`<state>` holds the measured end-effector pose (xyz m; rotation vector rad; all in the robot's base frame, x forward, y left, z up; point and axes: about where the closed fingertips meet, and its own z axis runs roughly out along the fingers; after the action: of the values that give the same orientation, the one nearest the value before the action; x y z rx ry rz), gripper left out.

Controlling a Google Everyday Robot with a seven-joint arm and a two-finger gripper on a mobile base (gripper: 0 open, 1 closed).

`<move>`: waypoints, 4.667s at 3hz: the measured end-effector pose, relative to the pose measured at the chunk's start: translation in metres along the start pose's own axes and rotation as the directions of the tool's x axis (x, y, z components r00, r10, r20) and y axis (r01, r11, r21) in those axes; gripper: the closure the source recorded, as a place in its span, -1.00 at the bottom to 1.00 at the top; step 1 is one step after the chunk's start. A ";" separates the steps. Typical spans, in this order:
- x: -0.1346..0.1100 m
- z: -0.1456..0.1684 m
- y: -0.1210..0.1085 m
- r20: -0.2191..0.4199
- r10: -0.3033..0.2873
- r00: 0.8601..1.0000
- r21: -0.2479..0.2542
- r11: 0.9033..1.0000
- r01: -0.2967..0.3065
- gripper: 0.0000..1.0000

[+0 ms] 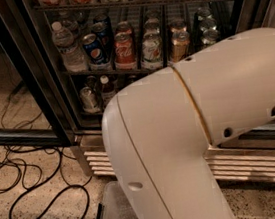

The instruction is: Pick water bottle from bottom shelf of fridge

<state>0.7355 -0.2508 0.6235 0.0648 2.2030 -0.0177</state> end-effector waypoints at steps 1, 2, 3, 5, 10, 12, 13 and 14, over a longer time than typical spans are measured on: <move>0.003 0.004 -0.011 0.002 0.000 1.000 0.032 0.999 0.000 -0.34; 0.008 0.009 -0.020 -0.003 0.005 1.000 0.053 0.999 -0.005 -0.32; 0.009 0.016 -0.025 0.001 0.022 1.000 0.060 0.998 -0.022 -0.28; 0.008 0.021 -0.024 0.009 0.038 0.999 0.062 0.997 -0.039 -0.30; 0.020 0.032 -0.027 -0.008 0.079 0.997 0.094 0.992 -0.078 -0.34; -0.009 0.031 -0.023 0.086 0.110 0.990 0.056 0.992 -0.115 -0.30; -0.040 0.024 -0.020 0.176 0.130 0.976 0.019 0.991 -0.135 -0.32; -0.057 0.018 -0.019 0.226 0.142 0.964 -0.001 0.989 -0.146 -0.32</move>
Offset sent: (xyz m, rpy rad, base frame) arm 0.0008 -0.0319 -0.0206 -0.0374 0.0127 -0.0711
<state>0.7823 -0.2731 0.6583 0.2211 1.9656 0.0374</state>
